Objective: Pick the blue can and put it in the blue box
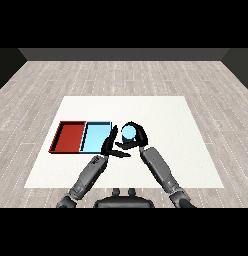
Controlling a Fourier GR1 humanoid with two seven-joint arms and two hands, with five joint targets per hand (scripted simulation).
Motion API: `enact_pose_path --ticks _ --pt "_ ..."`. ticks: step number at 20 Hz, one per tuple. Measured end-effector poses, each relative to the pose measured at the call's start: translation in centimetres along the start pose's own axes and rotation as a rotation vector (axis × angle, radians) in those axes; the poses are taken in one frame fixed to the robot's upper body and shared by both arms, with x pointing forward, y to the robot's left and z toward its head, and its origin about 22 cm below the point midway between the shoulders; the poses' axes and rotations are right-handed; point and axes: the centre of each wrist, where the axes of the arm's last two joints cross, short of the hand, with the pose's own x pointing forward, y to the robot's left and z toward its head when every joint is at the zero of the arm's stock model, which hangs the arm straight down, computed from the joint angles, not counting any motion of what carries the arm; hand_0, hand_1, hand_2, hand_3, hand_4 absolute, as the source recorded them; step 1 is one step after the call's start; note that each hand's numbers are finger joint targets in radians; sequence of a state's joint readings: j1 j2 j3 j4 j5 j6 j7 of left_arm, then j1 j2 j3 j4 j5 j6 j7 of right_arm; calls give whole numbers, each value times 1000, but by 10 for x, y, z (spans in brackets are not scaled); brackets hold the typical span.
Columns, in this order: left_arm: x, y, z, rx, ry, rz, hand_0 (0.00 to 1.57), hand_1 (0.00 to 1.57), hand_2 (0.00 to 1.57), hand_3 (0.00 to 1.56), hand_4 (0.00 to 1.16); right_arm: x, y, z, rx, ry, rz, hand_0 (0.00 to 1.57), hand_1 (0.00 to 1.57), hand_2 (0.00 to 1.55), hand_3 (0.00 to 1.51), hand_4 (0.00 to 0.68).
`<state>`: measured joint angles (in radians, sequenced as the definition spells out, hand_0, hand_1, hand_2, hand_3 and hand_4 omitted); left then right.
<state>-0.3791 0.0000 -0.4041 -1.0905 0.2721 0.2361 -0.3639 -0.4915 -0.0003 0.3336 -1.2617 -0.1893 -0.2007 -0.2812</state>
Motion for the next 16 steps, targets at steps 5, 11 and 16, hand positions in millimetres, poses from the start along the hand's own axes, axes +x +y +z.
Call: enact_pose_path --ticks 5,11,16 --pt "-2 -9 -2 -20 -6 8 0 0 0 0 0 -1 10 0 16 -3 9 1408 1408 1429 1391 651" --pt "-5 -13 -3 -26 -9 0 0 0 0 0 0 1 21 4 35 -2 1 1420 1420 1442 1399 617" --pt "-1 -15 -9 -43 -17 13 0 0 0 0 101 2 30 -2 61 -1 22 1363 1363 1442 1397 615"
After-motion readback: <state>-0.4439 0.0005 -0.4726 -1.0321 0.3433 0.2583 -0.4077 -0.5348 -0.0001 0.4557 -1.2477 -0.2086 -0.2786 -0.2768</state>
